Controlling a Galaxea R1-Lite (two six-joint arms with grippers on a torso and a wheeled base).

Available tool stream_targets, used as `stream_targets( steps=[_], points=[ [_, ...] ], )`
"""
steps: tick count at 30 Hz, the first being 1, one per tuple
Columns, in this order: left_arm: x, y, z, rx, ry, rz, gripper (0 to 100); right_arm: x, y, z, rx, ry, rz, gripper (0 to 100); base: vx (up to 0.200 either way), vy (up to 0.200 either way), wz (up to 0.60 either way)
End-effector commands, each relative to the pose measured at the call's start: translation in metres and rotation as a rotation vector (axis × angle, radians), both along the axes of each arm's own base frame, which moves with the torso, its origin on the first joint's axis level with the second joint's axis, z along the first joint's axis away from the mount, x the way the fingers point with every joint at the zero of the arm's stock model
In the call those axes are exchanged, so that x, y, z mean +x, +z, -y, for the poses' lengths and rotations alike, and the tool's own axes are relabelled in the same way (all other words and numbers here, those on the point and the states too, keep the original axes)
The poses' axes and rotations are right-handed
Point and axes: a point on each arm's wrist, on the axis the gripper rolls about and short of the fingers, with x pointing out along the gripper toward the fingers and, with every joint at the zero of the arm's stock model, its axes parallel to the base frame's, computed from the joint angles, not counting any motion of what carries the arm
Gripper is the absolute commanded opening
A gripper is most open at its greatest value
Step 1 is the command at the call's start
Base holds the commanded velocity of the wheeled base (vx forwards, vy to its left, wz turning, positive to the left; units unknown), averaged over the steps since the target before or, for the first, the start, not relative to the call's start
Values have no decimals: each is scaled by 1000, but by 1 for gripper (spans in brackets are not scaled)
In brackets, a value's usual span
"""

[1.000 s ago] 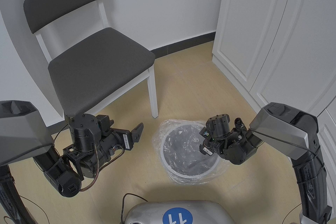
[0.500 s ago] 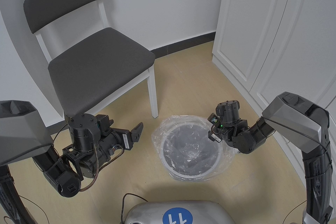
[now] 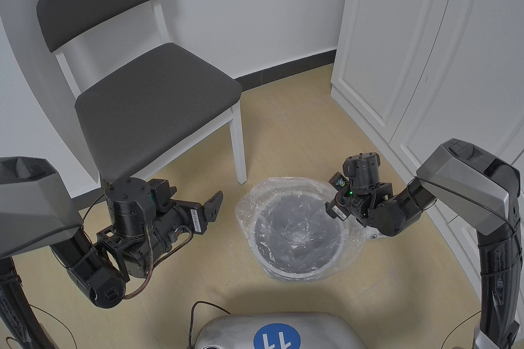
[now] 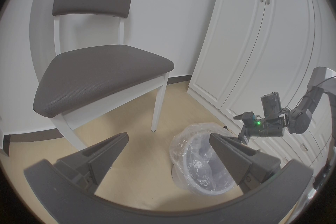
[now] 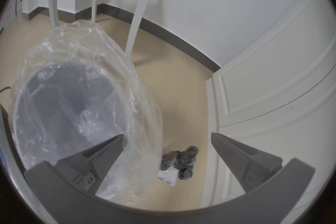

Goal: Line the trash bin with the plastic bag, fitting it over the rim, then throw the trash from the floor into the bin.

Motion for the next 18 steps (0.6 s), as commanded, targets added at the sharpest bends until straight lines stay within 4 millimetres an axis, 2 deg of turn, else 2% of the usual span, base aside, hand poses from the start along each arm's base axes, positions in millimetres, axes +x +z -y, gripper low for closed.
stream_targets(
  steps=[1, 6, 10, 15, 18],
  points=[
    [0, -2, 0, 3, -1, -7, 100, -7, 3, 1, 137, 72, -102, 100, 0, 0, 0],
    [1, -3, 0, 4, -1, -9, 100, -15, 23, 4, 307, 84, -208, 100, 0, 0, 0],
    [0, -4, 0, 6, -6, -15, 100, -16, 33, 13, 343, 79, -205, 100, 0, 0, 0],
    [0, -4, 0, 5, -13, -15, 100, -13, 33, 21, 344, 59, -201, 100, 0, 0, 0],
    [0, -5, 0, 5, -15, -17, 100, -16, 25, 25, 333, 48, -225, 100, 0, 0, 0]
  ],
)
